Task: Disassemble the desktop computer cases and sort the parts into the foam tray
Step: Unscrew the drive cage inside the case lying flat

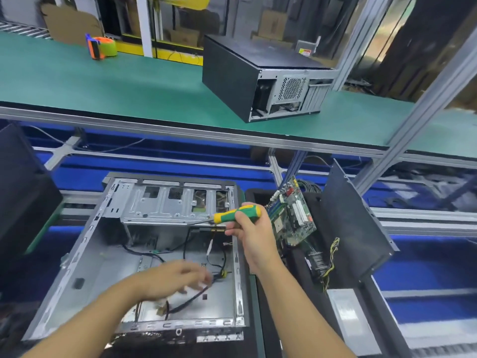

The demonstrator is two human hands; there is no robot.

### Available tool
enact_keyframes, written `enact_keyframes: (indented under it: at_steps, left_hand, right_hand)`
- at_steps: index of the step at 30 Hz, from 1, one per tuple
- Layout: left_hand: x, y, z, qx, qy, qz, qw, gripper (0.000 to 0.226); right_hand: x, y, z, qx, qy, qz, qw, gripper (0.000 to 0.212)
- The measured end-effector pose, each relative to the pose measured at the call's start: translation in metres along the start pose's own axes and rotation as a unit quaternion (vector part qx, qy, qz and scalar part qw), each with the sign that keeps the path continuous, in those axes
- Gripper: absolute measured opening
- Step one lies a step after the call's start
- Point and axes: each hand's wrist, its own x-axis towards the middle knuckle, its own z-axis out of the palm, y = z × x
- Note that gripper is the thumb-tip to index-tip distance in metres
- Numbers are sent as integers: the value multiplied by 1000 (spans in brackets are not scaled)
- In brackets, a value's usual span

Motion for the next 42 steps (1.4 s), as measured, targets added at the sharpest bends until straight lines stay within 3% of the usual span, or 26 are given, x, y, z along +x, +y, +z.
enact_keyframes:
  at_steps: [3, 7, 11, 16, 22, 28, 34, 42]
  left_hand:
    - [14, 10, -22, 0, 146, 42, 988, 23]
    - [37, 17, -47, 119, 272, 77, 952, 19]
    - [61, 14, -64, 165, 372, 118, 906, 21]
    - [82, 1, -77, 216, 275, 85, 933, 32]
    - [83, -17, -84, 231, 261, 115, 930, 38]
    - [83, -19, -88, 154, 310, 97, 933, 41]
    - [79, -28, -102, 105, 305, 84, 943, 38]
    - [84, -34, -102, 131, 334, 78, 930, 34]
  right_hand:
    - [4, -12, -7, -47, 9, -34, 998, 23]
    - [10, -31, -11, -79, 9, -60, 995, 31]
    - [22, -48, -4, -160, 10, -38, 986, 18]
    - [37, -58, 9, -341, -9, -134, 930, 17]
    - [50, -50, 17, -439, -69, -155, 882, 19]
    - [62, -46, 34, -401, -74, -158, 899, 20]
    - [67, -32, 56, -417, -129, -153, 887, 21]
    - [74, -29, 59, -439, -139, -158, 874, 21]
